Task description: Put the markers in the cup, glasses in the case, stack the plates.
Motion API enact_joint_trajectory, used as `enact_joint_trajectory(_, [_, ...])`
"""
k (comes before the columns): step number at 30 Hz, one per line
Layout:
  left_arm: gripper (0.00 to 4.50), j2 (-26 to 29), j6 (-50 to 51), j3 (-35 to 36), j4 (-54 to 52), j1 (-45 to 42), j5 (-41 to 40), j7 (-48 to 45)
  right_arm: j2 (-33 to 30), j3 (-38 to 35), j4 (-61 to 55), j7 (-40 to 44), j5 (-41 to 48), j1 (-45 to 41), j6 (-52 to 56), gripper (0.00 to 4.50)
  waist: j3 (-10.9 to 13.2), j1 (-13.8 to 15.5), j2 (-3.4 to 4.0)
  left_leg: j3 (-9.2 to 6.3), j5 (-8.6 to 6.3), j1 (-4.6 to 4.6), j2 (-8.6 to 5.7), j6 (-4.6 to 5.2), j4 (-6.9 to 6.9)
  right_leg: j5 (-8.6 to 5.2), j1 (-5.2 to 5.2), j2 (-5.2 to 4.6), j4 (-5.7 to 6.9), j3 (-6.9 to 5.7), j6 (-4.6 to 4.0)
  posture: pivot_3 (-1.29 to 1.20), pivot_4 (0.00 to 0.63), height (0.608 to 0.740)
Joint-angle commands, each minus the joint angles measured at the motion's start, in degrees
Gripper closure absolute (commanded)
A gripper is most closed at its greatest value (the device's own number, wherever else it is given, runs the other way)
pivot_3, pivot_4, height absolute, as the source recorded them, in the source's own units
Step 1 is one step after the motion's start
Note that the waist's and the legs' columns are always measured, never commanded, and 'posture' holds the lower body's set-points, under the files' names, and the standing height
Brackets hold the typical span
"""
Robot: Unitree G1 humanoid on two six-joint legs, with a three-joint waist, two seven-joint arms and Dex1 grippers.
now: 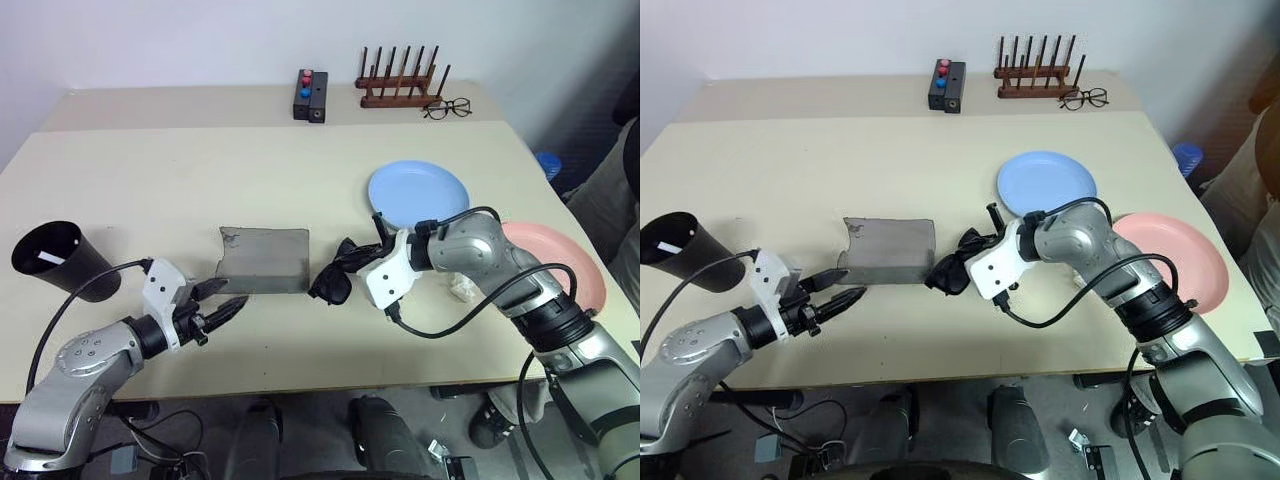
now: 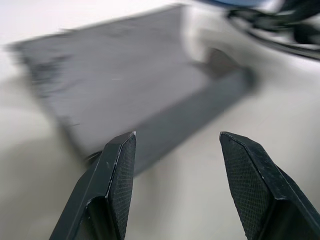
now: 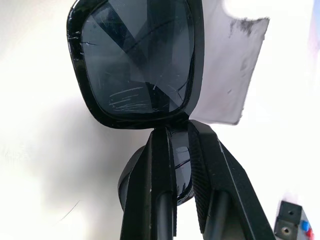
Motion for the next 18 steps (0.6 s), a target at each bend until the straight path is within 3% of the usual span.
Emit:
enact_joint_trajectory(1, [1.76, 0.2, -3.3, 2.2, -0.2, 1.2, 2.2, 0.6, 2.4, -1.7, -4.7, 0.5, 0.4, -2.6, 6.2, 4.44, 0.0, 0.0, 0.0, 0.0, 0.0, 0.0, 0.0, 0.0, 0.0, 0.0, -0.01, 0.0, -0.01, 0.0, 0.0, 0.0, 0.15, 0.74])
enact_joint_trajectory(9, [1.76, -0.4, -3.9, 2.0, -1.1, 3.0, 2.7, 0.7, 2.5, -0.2, -5.9, 1.6, -5.4, -1.1, 14.6, 4.44, 0.0, 0.2, -0.01, 0.01, 0.0, -0.06, -0.02, -0.01, -0.01, 0.0, -0.05, -0.03, -0.07, -0.01, -0.01, 0.0, 0.15, 0.74])
enact_joint_trajectory(14, [1.76, -0.8, -3.6, 1.6, -1.9, 2.9, 2.6, 0.7, -6.0, -0.9, -5.2, 6.5, -8.5, 1.5, 16.3, 4.44, 0.0, 0.5, 0.0, 0.02, 0.0, -0.1, -0.05, -0.01, -0.01, -0.01, -0.06, -0.08, -0.14, -0.01, 0.0, 0.0, 0.15, 0.74])
enact_joint_trajectory(18, [1.76, -1.0, -3.3, 0.7, -2.2, 2.1, 2.3, 0.4, -4.8, -1.0, -5.7, 5.9, -8.5, 2.9, 21.2, 4.44, 0.0, -0.3, -0.01, 0.05, -0.01, -0.04, -0.03, 0.0, -0.03, 0.0, -0.09, -0.06, -0.1, 0.0, -0.01, 0.0, 0.15, 0.74])
